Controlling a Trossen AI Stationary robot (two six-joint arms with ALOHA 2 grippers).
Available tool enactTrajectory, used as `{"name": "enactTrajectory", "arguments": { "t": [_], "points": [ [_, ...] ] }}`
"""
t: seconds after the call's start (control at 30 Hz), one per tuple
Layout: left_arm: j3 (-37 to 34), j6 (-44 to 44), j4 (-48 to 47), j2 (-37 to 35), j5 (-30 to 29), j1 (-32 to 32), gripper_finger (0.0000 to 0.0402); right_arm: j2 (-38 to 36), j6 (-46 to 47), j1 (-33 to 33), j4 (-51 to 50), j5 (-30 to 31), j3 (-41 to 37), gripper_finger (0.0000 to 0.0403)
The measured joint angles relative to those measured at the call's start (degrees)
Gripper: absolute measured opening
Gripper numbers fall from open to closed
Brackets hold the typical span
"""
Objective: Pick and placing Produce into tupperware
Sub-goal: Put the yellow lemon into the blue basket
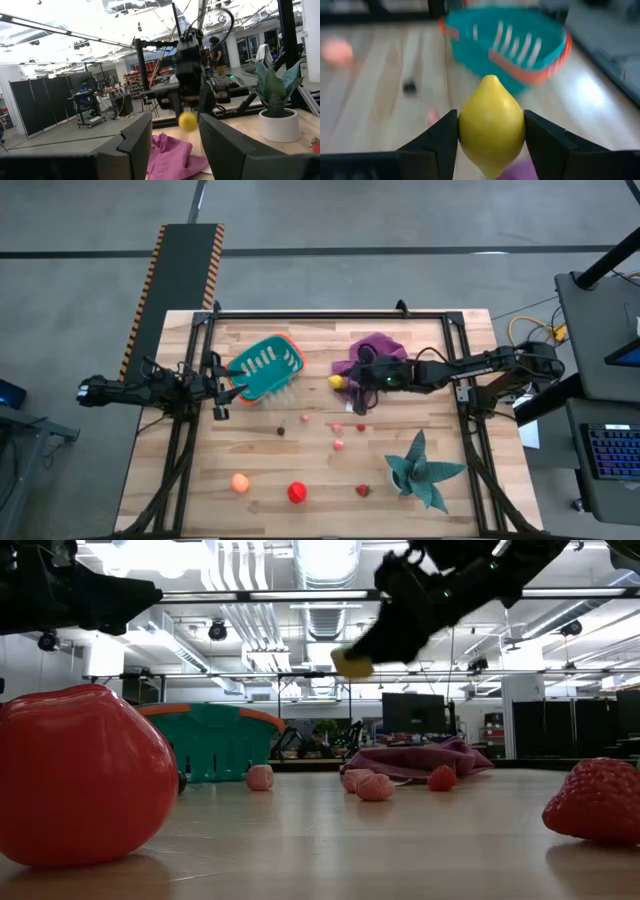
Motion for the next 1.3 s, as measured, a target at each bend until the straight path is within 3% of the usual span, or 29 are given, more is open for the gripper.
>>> {"name": "enactTrajectory", "arguments": {
  "t": [0.1, 0.53, 1.0, 1.3],
  "points": [
    [0.00, 0.00, 0.00, 0.15, 0.02, -0.02, 0.0151, 0.54, -1.75, 0.00, 7.84, 0.15, 0.00, 0.0184],
    [-0.02, 0.01, 0.01, 0.50, 0.00, -0.01, 0.0151, 10.57, -4.83, 0.00, 20.60, -0.08, 2.71, 0.0184],
    [-0.02, 0.03, 0.13, 0.20, -0.02, -0.01, 0.0151, 27.78, -9.91, -4.07, -2.11, -0.70, 32.87, 0.0184],
    [0.32, 0.05, 0.91, -0.65, 0.00, 0.00, 0.0151, 34.47, -10.01, -8.58, -5.91, -9.00, 44.18, 0.0184]
  ]
}}
